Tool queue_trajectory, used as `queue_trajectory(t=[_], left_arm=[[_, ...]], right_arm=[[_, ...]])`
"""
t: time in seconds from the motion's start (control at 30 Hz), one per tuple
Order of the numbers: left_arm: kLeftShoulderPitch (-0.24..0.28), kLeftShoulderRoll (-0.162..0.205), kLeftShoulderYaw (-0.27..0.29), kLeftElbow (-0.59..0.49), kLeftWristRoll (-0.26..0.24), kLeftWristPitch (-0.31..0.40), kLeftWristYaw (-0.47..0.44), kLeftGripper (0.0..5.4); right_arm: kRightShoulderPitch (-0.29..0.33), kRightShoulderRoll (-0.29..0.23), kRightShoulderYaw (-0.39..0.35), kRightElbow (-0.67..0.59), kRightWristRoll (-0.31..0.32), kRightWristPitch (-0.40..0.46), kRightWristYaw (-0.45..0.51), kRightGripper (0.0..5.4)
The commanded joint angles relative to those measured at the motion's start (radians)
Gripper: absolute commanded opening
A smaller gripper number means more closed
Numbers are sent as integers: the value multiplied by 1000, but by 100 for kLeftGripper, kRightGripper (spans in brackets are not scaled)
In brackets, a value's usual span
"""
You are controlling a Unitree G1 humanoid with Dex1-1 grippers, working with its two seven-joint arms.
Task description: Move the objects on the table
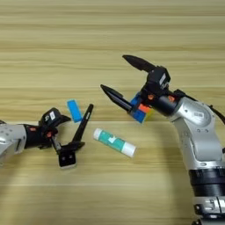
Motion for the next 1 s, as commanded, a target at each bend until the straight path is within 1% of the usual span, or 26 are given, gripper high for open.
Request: queue_trajectory(t=[0.03,0.17,0.23,0.3,0.37,0.43,0.5,0.53,0.67,0.77,1.0], left_arm=[[-35,6,-30,43,41,-26,4,537],[-44,5,-50,62,57,-45,-3,480],[-45,4,-57,67,60,-53,-6,467],[-45,4,-61,70,60,-56,-6,438],[-44,6,-66,70,62,-59,-8,426],[-44,9,-70,70,66,-63,-9,398],[-45,12,-72,71,71,-67,-9,376],[-44,14,-74,71,72,-69,-11,357],[-42,16,-75,72,78,-77,-14,320],[-40,14,-72,71,76,-76,-16,285],[-40,13,-70,70,76,-81,-17,217]], right_arm=[[-5,-2,6,-28,-3,7,-11,539],[-1,-3,6,-36,-2,9,-16,540],[-1,-5,7,-37,-1,9,-18,540],[0,-6,6,-39,0,10,-19,540],[0,-8,5,-43,1,11,-19,540],[1,-8,5,-43,2,12,-19,540],[1,-8,5,-43,2,12,-19,540],[1,-7,5,-44,2,12,-20,540],[2,-7,5,-46,4,13,-21,540],[2,-6,-2,-57,25,24,-17,540],[4,-7,-2,-56,22,22,-16,540]])
